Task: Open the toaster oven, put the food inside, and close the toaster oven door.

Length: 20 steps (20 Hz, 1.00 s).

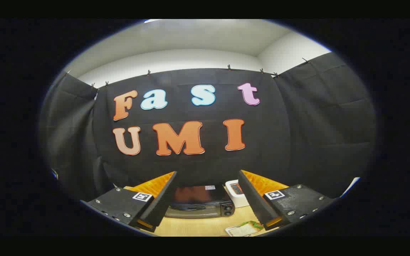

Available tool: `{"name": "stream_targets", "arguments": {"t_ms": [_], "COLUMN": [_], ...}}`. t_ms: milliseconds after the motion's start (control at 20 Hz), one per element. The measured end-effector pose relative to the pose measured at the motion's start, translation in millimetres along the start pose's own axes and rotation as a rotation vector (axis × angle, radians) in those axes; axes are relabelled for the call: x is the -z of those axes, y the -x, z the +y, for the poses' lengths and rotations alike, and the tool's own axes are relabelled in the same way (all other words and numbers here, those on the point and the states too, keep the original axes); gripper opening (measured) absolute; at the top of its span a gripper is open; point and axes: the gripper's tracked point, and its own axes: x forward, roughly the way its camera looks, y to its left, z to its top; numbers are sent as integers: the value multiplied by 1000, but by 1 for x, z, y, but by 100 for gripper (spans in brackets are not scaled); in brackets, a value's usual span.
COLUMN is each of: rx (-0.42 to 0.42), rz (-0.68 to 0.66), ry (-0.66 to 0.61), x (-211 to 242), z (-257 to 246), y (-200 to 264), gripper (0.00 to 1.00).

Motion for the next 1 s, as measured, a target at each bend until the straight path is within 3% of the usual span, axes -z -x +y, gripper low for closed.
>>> {"name": "stream_targets", "arguments": {"t_ms": [1000], "rx": [64], "rz": [28], "ry": [-26], "x": [5], "z": [-18], "y": [2], "gripper": [99]}}
